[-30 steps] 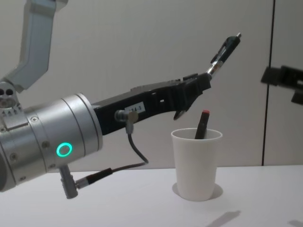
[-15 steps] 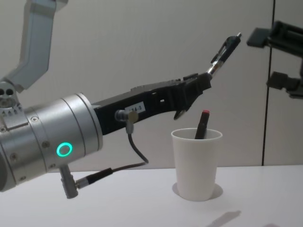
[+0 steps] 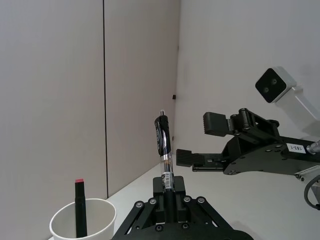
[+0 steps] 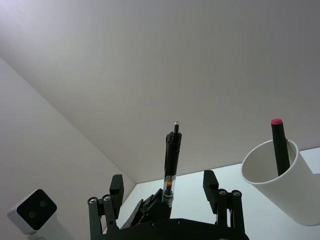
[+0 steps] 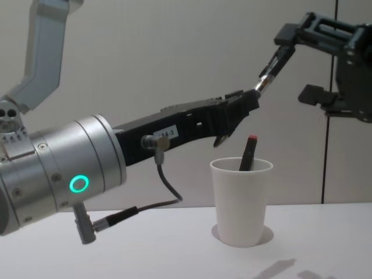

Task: Place the pen into the pen holder.

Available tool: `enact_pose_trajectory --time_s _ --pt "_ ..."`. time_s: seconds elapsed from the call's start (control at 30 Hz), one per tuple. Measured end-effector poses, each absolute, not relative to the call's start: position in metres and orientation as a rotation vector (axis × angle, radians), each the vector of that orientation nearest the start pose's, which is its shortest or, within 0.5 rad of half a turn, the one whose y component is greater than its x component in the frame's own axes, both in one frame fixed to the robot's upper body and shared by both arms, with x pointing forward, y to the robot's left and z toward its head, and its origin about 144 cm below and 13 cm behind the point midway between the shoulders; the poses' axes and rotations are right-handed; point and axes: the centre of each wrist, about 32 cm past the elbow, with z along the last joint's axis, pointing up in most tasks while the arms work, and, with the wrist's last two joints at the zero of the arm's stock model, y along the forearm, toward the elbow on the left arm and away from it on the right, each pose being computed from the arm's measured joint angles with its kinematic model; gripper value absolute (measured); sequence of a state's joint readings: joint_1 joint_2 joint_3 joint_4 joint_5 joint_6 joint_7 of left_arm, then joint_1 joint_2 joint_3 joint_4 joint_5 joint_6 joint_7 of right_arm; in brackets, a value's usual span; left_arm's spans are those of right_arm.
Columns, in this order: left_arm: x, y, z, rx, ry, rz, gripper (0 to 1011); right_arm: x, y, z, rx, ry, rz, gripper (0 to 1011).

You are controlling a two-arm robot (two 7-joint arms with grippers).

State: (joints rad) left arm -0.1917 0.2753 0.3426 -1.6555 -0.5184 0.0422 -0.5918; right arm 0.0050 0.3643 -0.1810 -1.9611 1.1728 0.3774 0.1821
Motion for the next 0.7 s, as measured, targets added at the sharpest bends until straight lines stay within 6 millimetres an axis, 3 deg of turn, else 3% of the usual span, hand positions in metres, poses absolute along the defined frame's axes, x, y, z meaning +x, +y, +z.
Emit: enact_pose_trajectory --time_s 0.7 --pt "0.490 0.195 1.213 -0.233 0.019 0.598 121 0.448 -0.209 1.257 0.414 0.637 -0.796 1001"
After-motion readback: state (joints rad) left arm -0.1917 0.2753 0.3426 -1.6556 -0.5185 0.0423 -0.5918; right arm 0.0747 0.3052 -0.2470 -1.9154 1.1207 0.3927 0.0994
